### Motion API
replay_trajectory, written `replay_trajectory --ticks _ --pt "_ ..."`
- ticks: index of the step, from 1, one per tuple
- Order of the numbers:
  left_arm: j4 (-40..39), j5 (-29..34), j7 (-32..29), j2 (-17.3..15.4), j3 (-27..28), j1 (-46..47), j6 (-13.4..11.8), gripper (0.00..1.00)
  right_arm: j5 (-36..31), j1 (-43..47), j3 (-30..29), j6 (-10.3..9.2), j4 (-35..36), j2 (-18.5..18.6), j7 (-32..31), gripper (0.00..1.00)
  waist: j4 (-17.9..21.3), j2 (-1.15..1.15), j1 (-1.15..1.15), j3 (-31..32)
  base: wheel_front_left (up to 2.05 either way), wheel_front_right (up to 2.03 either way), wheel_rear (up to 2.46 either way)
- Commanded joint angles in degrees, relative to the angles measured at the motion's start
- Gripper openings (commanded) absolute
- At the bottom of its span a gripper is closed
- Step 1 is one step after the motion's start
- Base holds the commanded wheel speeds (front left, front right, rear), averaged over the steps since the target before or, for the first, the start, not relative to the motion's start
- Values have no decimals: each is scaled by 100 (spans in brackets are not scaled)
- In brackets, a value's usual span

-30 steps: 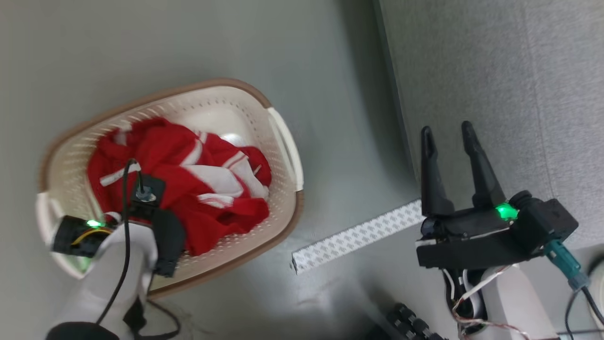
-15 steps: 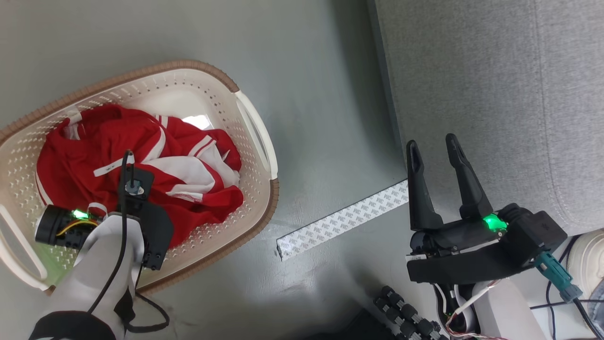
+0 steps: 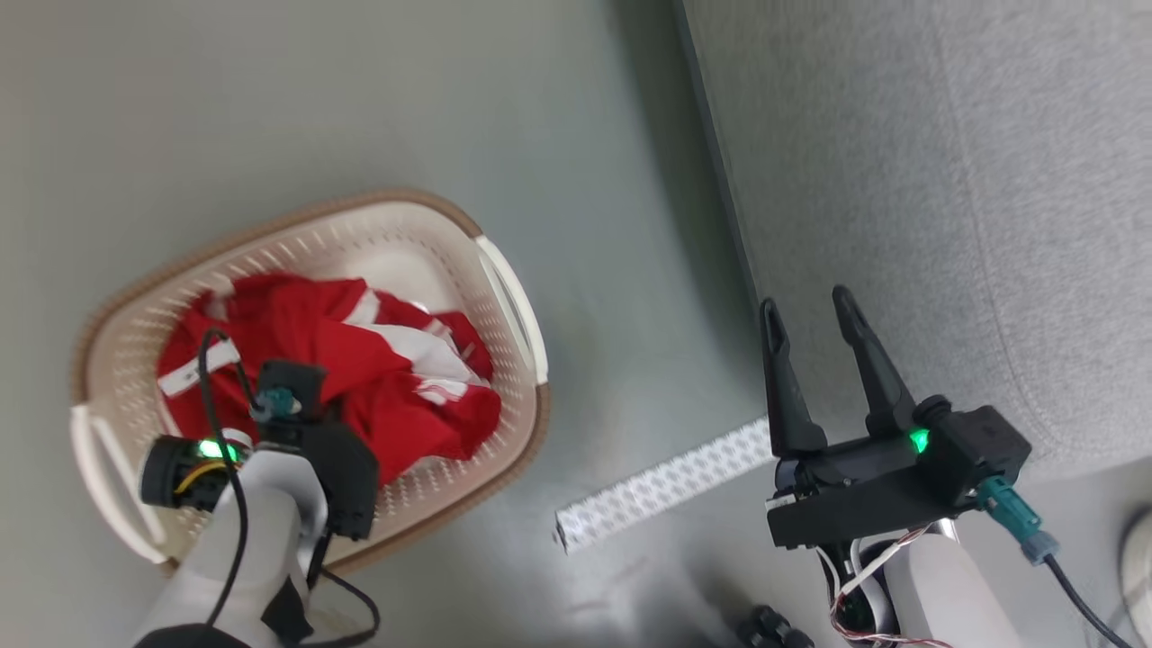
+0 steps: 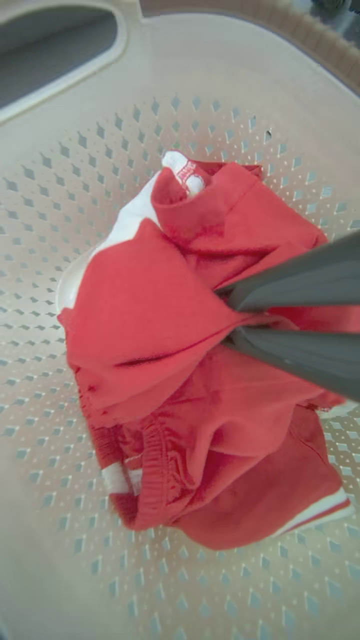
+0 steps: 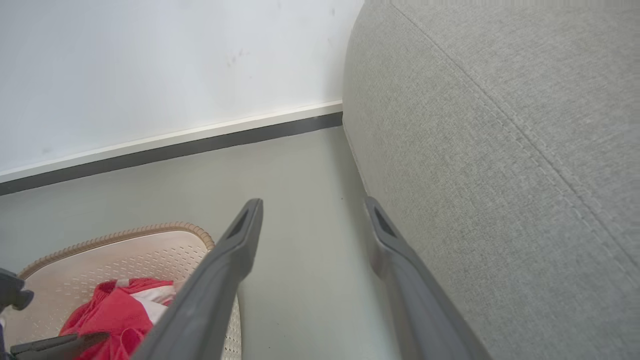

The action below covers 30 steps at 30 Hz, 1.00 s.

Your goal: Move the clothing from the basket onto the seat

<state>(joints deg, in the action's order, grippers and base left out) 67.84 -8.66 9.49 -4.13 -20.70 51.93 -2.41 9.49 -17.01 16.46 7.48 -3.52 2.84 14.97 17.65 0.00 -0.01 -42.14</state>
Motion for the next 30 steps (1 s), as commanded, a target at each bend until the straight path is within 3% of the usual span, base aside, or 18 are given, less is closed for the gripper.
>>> replay_trajectory --ticks 1,5,10,18,22,30 --pt "34 -93 121 16 7 -126 88 0 -54 43 -35 2 -82 9 26 100 -364 0 1 663 0 0 0" --pt "-33 -244 363 103 -58 -255 354 0 -203 136 -25 2 -398 10 -69 100 -635 0 1 1305 0 0 0" --pt "-529 -656 368 133 -362 -491 476 0 -266 291 14 2 -654 12 -197 100 -883 0 1 2037 0 0 0" --pt "-2035 -1604 -5 125 -1167 -922 164 0 -314 806 -90 2 -804 13 -487 100 -1388 0 1 3266 0 0 0" --pt "-2628 -1796 -179 127 -1367 -998 20 0 -304 1111 -125 2 -807 10 -627 100 -1581 0 1 3764 0 0 0" --pt "-3632 -1911 -747 124 -1784 -1066 0 0 -406 1314 15 2 -679 10 -887 100 -1815 0 1 4365 0 0 0"
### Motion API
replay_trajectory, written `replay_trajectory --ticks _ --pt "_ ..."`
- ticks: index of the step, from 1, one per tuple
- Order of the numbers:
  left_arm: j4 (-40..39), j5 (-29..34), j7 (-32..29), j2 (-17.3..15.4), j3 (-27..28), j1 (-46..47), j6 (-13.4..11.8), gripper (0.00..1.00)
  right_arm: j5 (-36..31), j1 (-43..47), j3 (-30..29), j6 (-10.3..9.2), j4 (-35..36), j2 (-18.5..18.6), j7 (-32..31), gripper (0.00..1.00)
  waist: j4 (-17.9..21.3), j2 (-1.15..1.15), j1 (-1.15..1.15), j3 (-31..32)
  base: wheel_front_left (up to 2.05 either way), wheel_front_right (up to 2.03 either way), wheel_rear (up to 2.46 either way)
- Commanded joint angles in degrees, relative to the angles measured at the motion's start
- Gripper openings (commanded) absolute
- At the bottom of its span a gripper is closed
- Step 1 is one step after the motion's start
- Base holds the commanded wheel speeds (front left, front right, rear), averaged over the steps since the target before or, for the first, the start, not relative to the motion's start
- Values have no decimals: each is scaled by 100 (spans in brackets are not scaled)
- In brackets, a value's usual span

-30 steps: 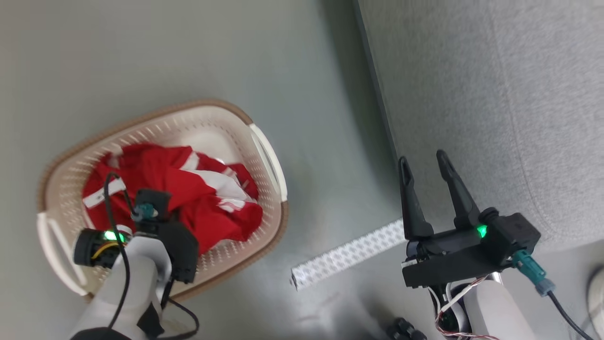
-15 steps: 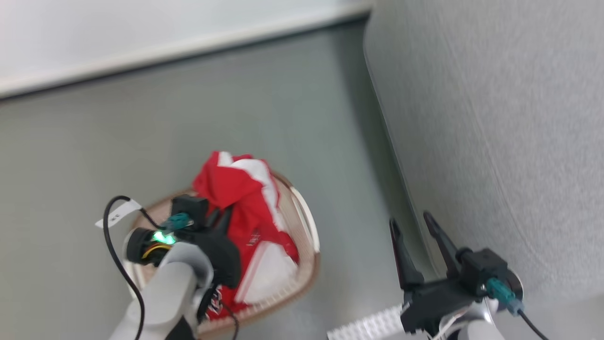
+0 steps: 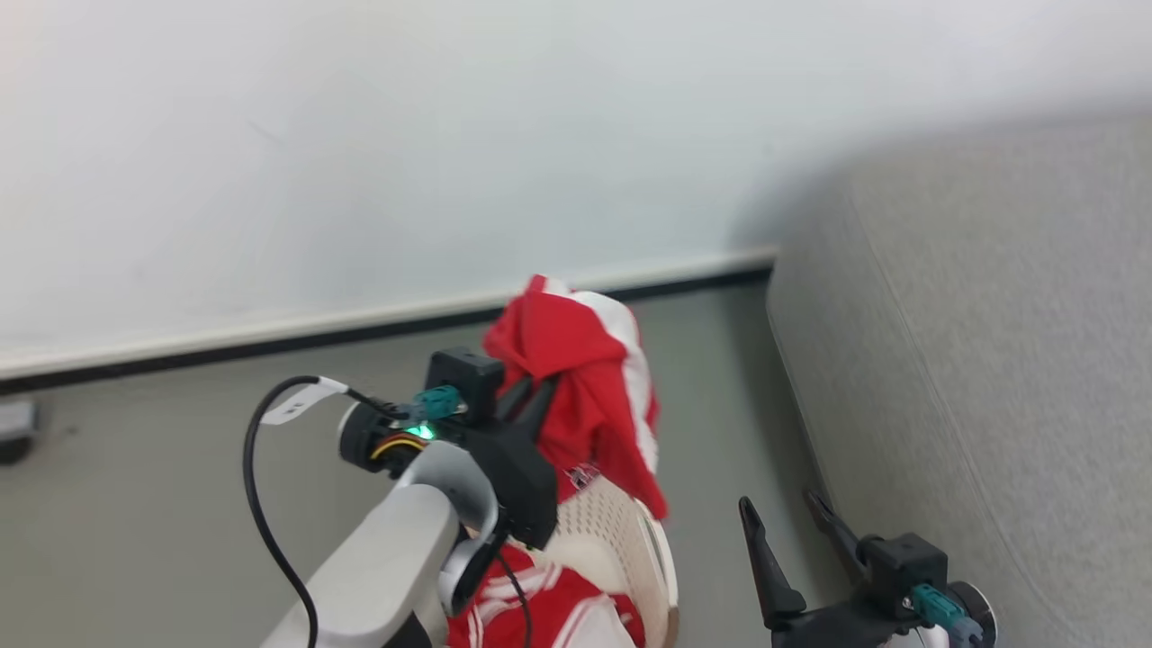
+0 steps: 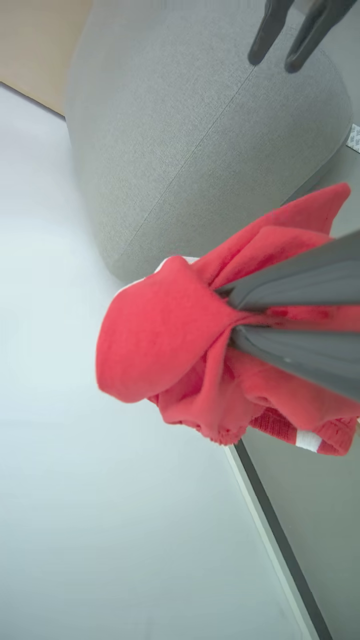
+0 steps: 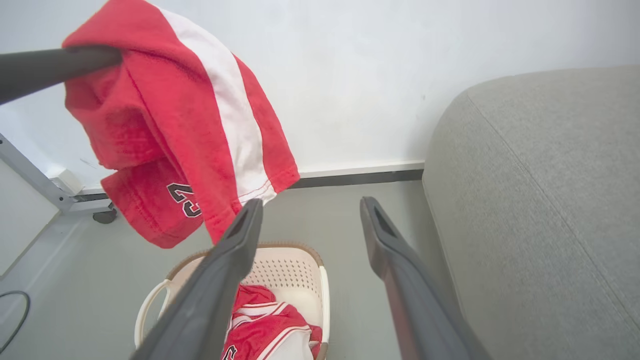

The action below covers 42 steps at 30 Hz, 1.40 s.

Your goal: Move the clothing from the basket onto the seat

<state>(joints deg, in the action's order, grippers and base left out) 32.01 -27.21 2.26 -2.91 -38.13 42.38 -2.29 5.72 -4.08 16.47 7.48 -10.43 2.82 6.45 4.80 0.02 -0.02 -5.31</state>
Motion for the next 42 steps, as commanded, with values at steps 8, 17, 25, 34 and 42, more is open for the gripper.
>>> replay_trajectory --ticks 8,17,25,34,42 --pt "-870 -225 -395 3 -635 -410 73 0 -100 -166 227 2 313 12 -261 100 -715 -2 2 815 0 0 0" --pt "-1361 -633 -383 12 -1717 -350 127 0 60 -266 632 2 573 11 -526 100 -599 -2 2 749 0 0 0" --pt "-1770 -983 -335 10 -2441 -172 20 0 -20 -330 404 2 475 9 -785 100 -543 -2 2 729 0 0 0" --pt "-1873 -1383 -245 8 -2715 54 -276 33 -74 -280 95 1 463 11 -848 0 -560 -2 2 738 0 0 0" --pt "-1472 -1557 235 -29 -2335 -18 -677 100 8 -238 -85 2 516 10 -758 0 -350 -2 2 686 0 0 0"
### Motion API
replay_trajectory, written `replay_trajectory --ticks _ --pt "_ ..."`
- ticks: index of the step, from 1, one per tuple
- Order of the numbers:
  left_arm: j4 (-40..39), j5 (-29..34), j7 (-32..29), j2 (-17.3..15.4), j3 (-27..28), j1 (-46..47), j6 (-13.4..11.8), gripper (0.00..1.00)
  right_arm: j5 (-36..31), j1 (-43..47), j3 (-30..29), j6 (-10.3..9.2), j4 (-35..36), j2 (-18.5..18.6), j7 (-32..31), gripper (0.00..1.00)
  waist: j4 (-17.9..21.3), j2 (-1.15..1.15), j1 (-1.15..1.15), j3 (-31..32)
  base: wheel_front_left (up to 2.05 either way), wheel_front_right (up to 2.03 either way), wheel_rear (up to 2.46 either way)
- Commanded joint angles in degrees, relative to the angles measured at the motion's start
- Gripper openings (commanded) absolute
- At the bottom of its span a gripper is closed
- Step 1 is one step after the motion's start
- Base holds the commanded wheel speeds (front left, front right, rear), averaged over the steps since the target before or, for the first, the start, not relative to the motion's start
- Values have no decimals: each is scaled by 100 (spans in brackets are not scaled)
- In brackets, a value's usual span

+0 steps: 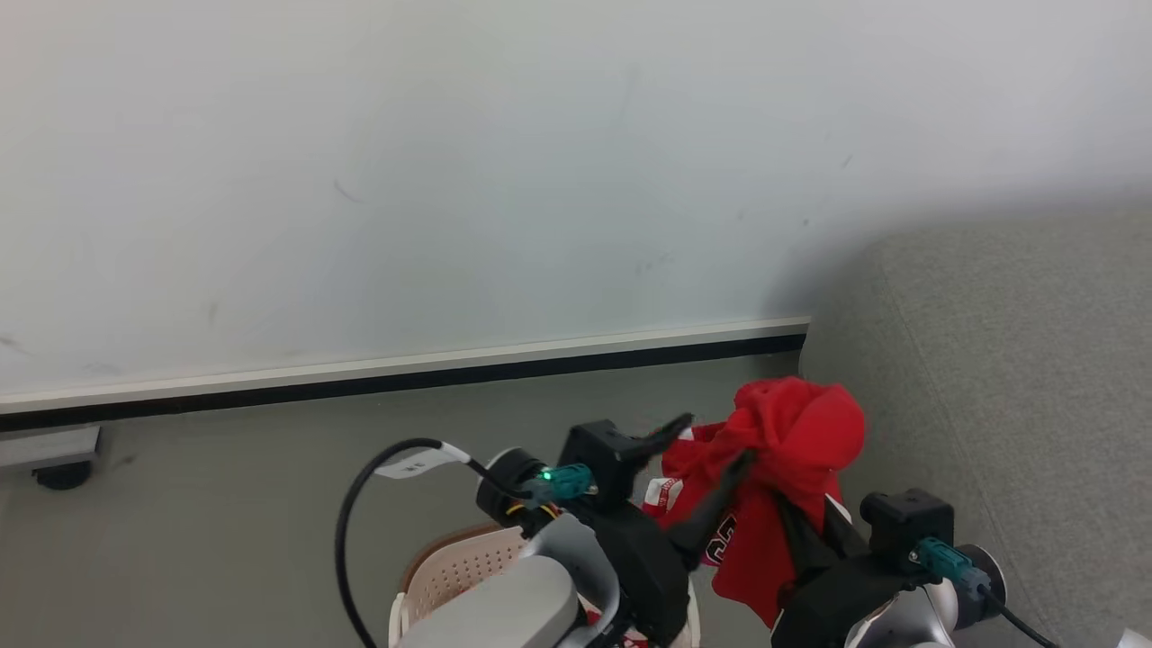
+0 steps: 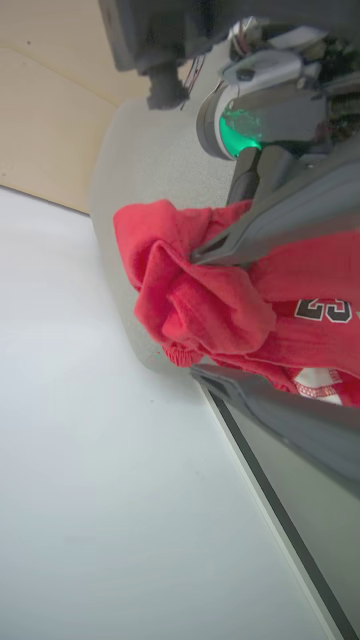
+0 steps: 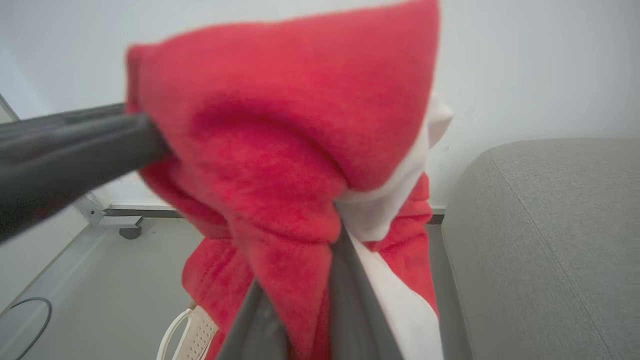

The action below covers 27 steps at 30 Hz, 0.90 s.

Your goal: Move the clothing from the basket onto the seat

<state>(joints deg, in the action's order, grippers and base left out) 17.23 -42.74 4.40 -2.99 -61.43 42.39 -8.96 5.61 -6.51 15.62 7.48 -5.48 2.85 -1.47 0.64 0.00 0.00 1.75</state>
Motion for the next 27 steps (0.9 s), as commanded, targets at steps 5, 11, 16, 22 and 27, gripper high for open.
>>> replay_trajectory --ticks 5,11,16,22,27 --pt "232 -140 524 -247 420 -201 -169 100 49 -69 -73 2 56 7 48 0 453 0 0 -78 0 0 0" --pt "205 -229 949 -674 906 -547 -252 100 93 -173 -134 1 93 7 -25 0 1200 0 0 -195 0 0 0" --pt "-22 -59 1077 -1015 1305 -876 -207 100 51 -320 -189 2 109 4 -89 0 1842 0 0 -338 0 0 0" --pt "-609 464 1084 -1355 2092 -1576 -120 100 287 -727 -115 2 -89 5 -108 0 2624 0 0 -581 0 0 0" --pt "-867 754 1085 -1468 2427 -2109 -8 100 512 -1268 -147 2 -484 10 -76 0 3001 0 0 -799 0 0 0"
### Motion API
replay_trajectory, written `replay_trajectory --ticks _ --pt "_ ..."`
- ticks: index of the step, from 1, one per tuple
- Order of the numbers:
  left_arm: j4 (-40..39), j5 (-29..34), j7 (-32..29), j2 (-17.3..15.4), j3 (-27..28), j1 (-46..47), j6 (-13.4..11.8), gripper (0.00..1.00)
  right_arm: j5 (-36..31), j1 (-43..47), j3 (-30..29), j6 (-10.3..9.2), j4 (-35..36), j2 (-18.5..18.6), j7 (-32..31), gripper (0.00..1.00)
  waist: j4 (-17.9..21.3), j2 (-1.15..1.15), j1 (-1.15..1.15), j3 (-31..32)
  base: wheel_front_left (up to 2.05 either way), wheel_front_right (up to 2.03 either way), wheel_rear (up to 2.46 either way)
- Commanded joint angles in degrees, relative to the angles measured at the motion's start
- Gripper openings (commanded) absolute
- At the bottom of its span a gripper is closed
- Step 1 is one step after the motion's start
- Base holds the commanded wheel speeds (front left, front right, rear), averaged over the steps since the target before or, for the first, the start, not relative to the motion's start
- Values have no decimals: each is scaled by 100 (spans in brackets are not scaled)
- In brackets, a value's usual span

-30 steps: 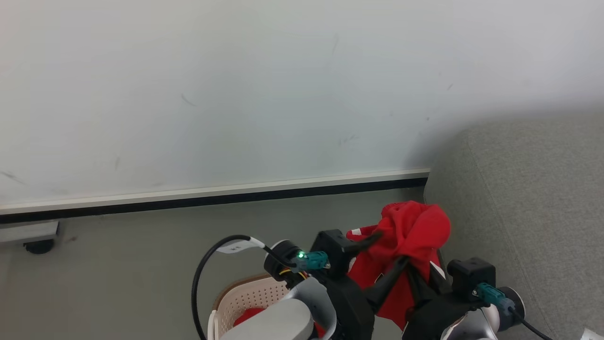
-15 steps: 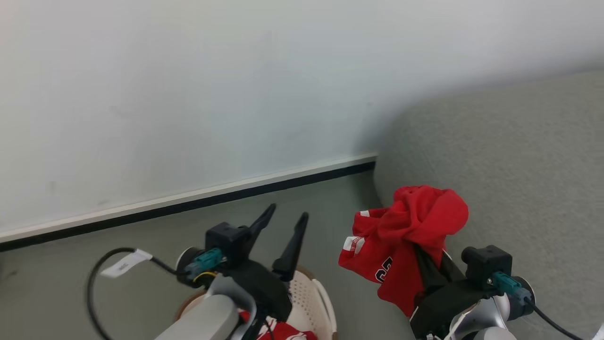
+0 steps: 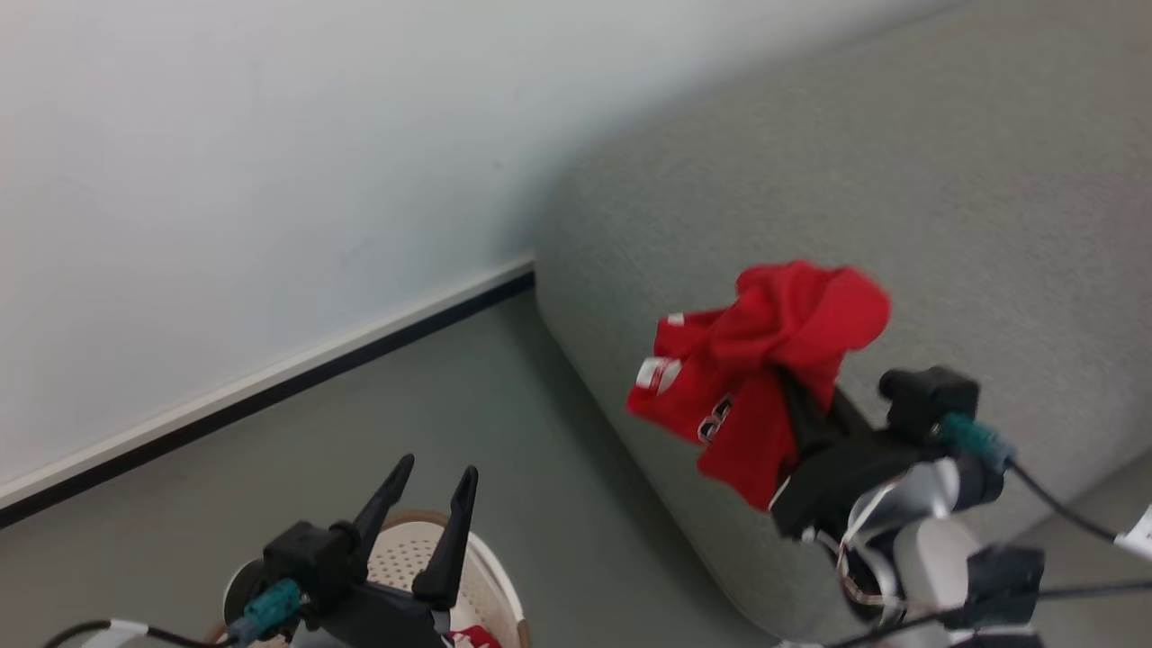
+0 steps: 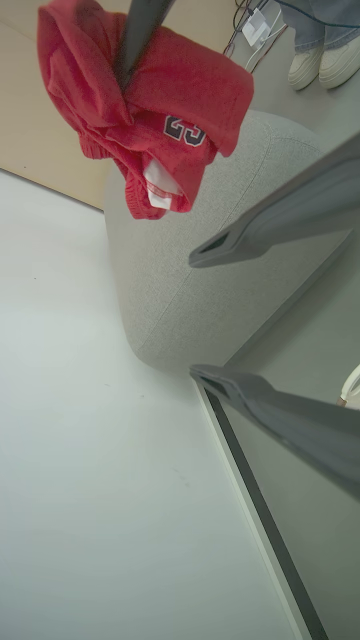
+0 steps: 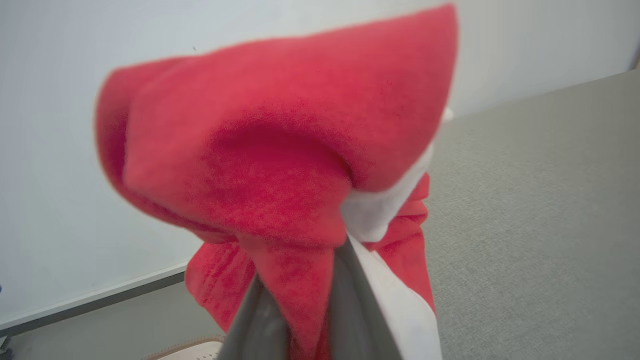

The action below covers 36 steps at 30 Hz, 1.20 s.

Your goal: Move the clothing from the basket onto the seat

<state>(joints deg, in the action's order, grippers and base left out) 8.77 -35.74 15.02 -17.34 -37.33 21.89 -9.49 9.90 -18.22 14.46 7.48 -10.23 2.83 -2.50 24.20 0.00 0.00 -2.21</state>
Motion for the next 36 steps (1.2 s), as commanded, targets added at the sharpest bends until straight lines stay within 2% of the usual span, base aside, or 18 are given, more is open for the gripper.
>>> replay_trajectory --ticks 1,6,11,13,20,29,31,36 --pt "-66 129 22 -47 42 -155 77 100 172 -268 -101 1 -123 26 55 0 674 0 0 -491 0 0 0" --pt "-277 427 23 -202 59 -502 201 100 646 -1230 -419 2 -894 276 221 0 725 0 0 -911 0 0 0" --pt "-647 687 -47 -458 -98 -576 235 100 1060 -2203 -863 2 -1792 632 530 0 454 0 0 -1483 0 0 0" --pt "-900 788 -156 -584 -136 -577 202 100 930 -2573 -924 2 -2151 887 680 0 328 0 0 -1768 0 0 0" --pt "-1901 1119 -624 -1055 -206 -450 89 100 827 -3673 -1284 2 -3218 1378 1199 0 -19 0 0 -2666 0 0 0" --pt "-2757 1411 -935 -1262 -235 -233 -6 100 721 -4652 -2102 2 -4313 1861 1637 0 -295 0 0 -3321 0 0 0" --pt "-2904 1469 -986 -1284 -261 -206 -15 100 644 -4796 -2313 1 -4495 1936 1693 0 -343 0 0 -3405 0 0 0" --pt "-3180 1602 -1149 -1393 -246 -250 -152 100 370 -4901 -2719 2 -4879 1774 1766 0 -377 0 0 -3662 0 0 0"
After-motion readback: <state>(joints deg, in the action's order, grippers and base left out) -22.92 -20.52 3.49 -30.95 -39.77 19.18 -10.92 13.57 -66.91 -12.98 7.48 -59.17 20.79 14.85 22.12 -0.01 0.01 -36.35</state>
